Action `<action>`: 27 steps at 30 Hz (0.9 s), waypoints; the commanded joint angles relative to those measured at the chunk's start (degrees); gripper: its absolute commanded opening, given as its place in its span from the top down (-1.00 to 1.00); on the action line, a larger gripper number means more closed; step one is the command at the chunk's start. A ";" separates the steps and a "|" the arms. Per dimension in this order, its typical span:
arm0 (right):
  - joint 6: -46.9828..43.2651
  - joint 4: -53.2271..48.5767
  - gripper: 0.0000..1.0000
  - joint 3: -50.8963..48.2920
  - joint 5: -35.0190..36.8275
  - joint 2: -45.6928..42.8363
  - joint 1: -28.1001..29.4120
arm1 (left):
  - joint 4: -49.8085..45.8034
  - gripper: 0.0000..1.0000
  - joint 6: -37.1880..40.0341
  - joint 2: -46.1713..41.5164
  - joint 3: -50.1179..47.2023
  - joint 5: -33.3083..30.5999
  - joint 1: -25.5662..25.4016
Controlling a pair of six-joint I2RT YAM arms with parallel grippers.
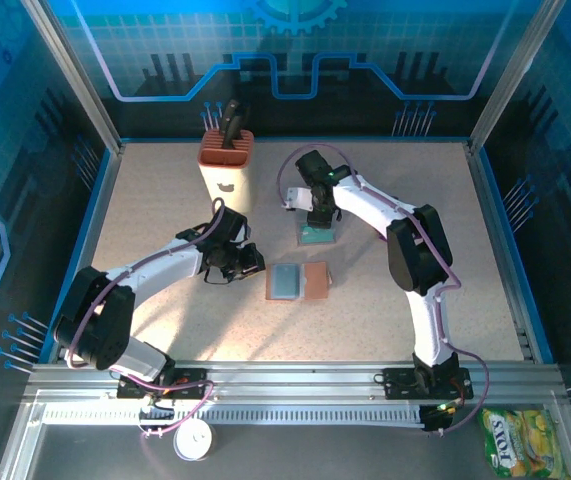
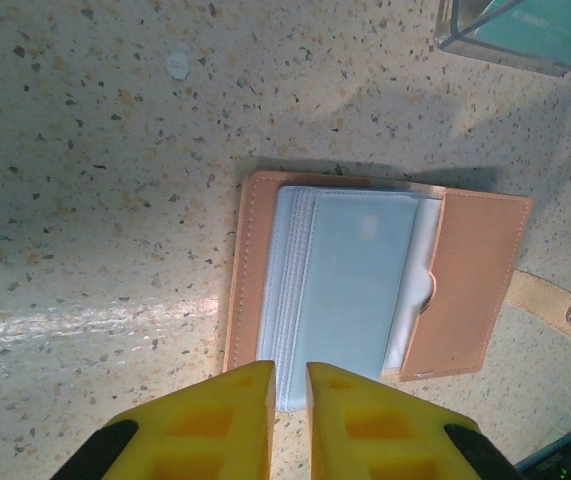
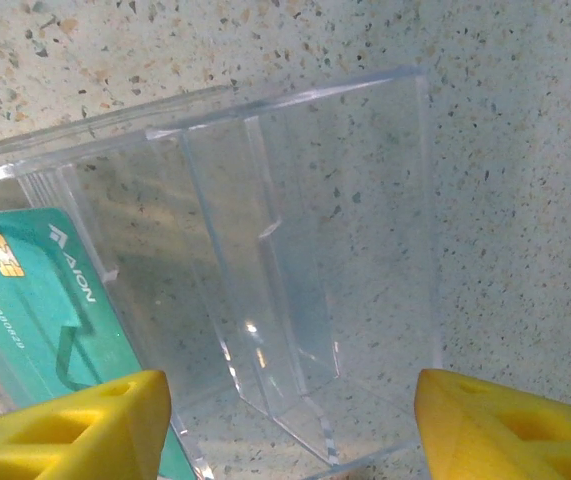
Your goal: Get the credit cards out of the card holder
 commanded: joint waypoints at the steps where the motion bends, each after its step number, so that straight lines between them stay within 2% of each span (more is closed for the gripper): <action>1: 1.49 1.43 -0.34 -0.47 -0.26 -3.91 0.72 | -0.26 0.66 -0.57 0.42 0.11 1.22 0.49; 6: 6.35 -0.63 -0.32 -0.79 -1.87 -6.96 1.33 | 0.39 0.66 -0.48 1.09 0.29 1.90 0.49; 11: 15.52 -1.49 -0.29 -4.08 -6.29 -11.33 2.73 | 1.16 0.66 0.11 2.45 0.67 2.64 0.49; 17: 30.51 2.49 -0.26 -12.15 -10.70 -16.50 5.32 | 2.59 0.67 0.83 3.83 0.70 3.82 0.44; 21: 42.72 5.33 -0.17 -17.18 -17.25 -20.07 6.62 | 4.09 0.69 0.61 5.33 0.62 5.28 0.41; 27: 58.45 15.01 -0.04 -28.27 -25.09 -26.92 7.38 | 6.03 0.72 0.21 5.79 -0.48 6.37 -0.04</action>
